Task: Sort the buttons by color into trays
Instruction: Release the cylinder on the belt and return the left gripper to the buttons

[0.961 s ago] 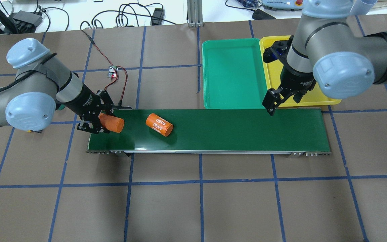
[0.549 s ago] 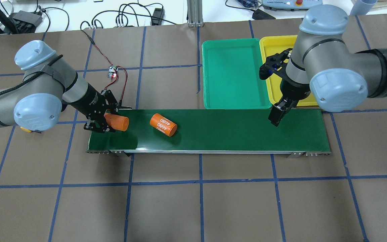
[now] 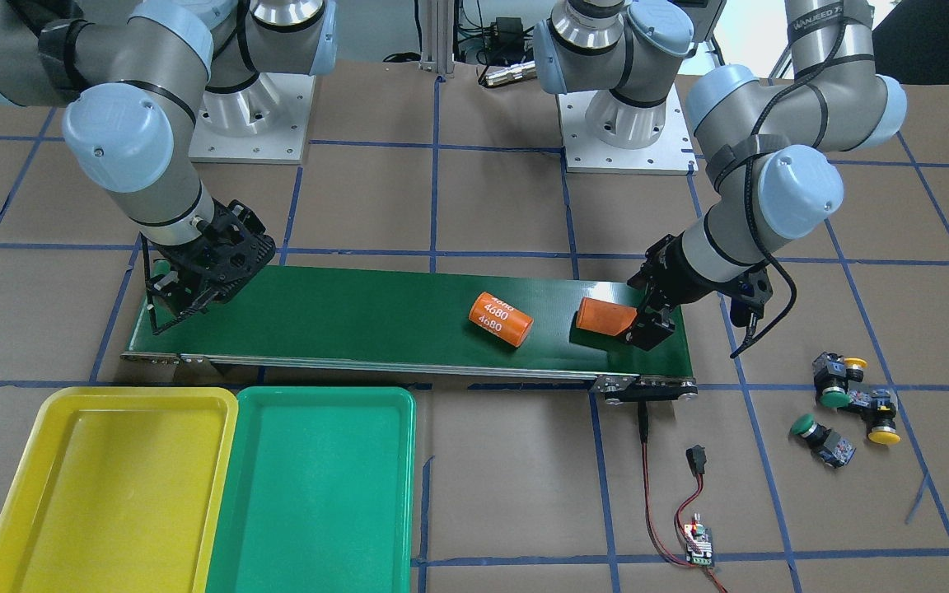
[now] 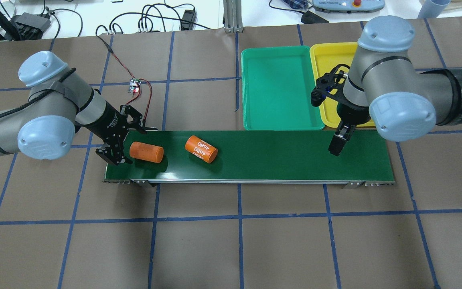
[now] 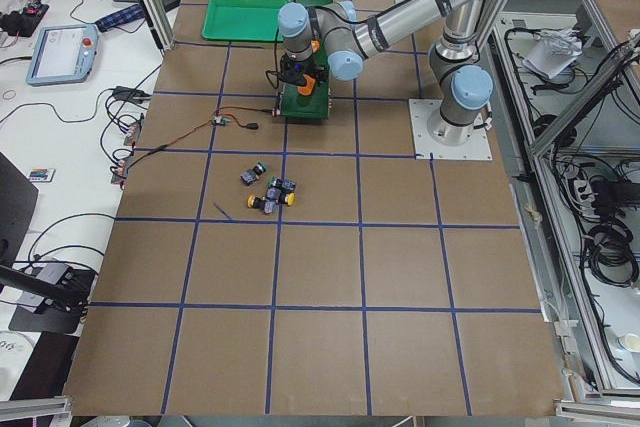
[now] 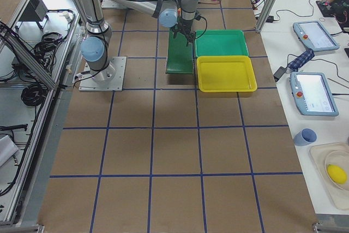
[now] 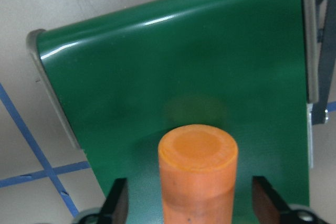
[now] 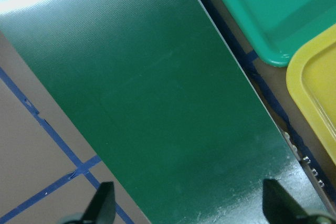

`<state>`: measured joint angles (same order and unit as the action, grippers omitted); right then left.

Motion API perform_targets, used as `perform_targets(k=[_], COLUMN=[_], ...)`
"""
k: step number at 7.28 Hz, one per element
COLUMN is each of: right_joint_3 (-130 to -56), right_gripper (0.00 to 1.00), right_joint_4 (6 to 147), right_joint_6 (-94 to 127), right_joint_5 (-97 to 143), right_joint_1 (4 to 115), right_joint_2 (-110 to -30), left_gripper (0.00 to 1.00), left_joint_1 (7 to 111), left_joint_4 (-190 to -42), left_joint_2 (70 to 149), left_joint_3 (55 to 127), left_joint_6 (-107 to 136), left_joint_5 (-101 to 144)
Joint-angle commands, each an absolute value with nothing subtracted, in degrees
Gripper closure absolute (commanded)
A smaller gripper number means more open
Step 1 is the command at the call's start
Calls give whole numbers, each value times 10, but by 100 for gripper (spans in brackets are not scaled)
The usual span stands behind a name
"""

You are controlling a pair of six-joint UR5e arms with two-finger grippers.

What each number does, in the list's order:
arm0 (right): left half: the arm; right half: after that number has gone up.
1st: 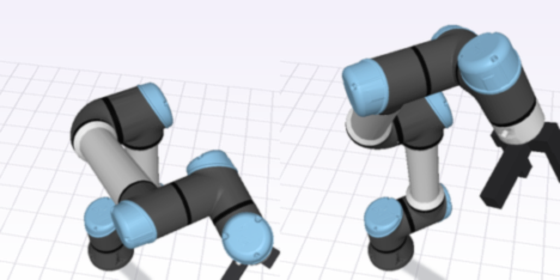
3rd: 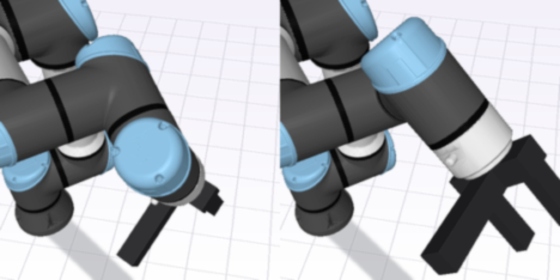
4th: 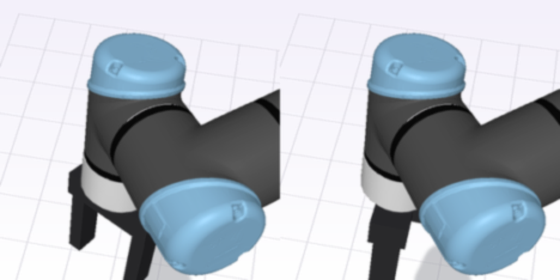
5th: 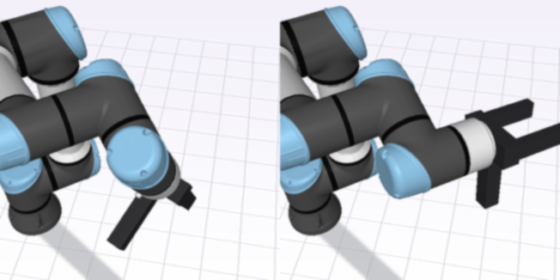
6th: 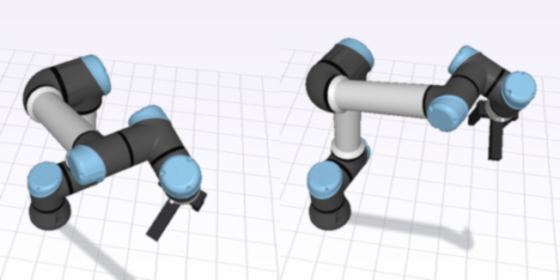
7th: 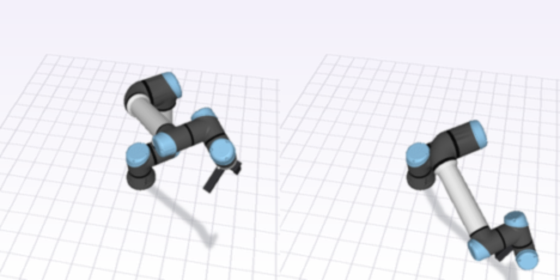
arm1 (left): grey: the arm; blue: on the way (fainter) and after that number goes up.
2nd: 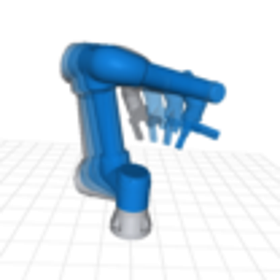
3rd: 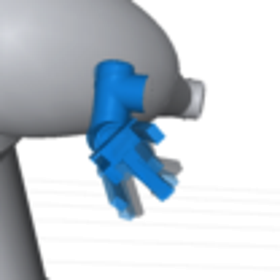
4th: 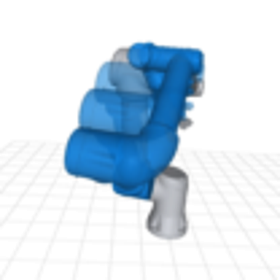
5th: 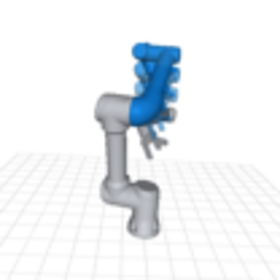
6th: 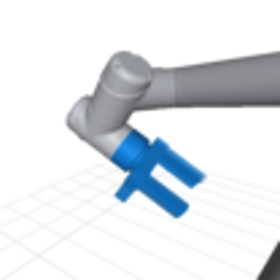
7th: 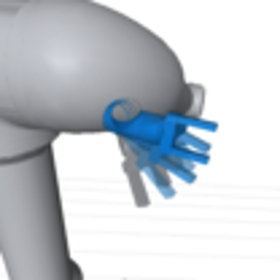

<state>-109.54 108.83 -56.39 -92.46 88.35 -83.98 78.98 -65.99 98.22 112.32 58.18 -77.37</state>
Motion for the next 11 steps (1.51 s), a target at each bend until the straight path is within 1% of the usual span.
perform_targets(k=[1,2,3,4,5,6,7,8,9,10,11], right_joint_3=[-1123,-1138,-1149,-1157,-1161,-1163,-1163,-1164,-1165,-1165,-1165], right_gripper=[4,4,4,7,7,7,7,8,3,0,0], right_joint_4=[1127,1157,1183,1200,1202,1203,1203,1205,1206,1206,1203], right_joint_6=[-586,-632,-688,-762,-804,-833,-859,-897,-922,-916,-914], right_joint_5=[-926,-927,-926,-925,-916,-912,-911,-911,-901,-901,-903], right_joint_1=[878,876,870,854,835,828,828,829,829,831,831], right_joint_2=[-839,-839,-839,-839,-839,-839,-838,-840,-840,-841,-842], left_gripper=[0,0,0,0,0,0,0,0,0,0,0], left_joint_1=[730,679,657,655,654,645,621,606,604,604,604], left_joint_4=[-693,-692,-689,-689,-689,-689,-673,-644,-644,-644,-648], left_joint_2=[983,1006,1035,1082,1132,1176,1219,1239,1245,1252,1259], left_joint_3=[1071,1050,1002,929,864,838,827,824,822,830,831], left_joint_6=[428,313,242,157,115,71,35,29,29,31,30], left_joint_5=[-776,-776,-790,-848,-891,-898,-898,-898,-898,-895,-895])
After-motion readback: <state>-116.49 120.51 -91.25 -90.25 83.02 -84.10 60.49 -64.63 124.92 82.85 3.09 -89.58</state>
